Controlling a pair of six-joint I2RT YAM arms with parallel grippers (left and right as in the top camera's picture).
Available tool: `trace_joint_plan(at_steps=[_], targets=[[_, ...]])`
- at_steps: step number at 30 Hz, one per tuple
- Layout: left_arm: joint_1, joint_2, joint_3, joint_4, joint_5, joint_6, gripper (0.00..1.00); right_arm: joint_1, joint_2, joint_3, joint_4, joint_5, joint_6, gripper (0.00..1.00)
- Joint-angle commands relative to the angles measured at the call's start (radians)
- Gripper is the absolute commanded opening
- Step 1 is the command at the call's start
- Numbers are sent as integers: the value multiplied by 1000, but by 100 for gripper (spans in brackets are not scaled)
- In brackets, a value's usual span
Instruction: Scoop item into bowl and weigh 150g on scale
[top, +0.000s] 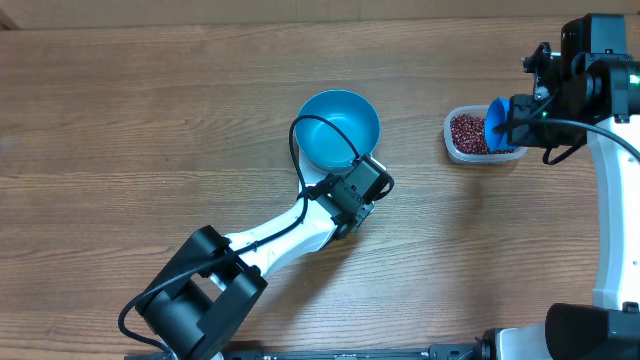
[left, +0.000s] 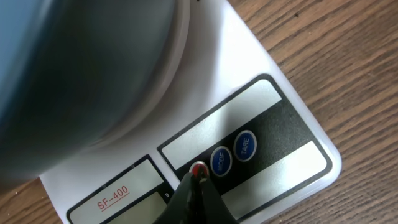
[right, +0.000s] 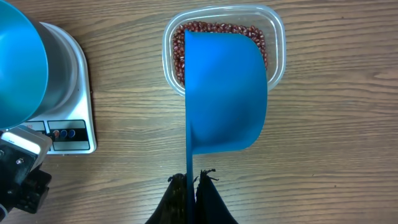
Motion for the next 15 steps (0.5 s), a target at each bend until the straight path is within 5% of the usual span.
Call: trace_joint_plan(at_steps=[1, 15], targets=[[7, 9, -9, 0, -6, 18, 4, -2, -24, -4, -1, -5, -5, 4], [7, 42, -10, 10, 12, 19, 4, -2, -24, -4, -1, -5, -5, 4]])
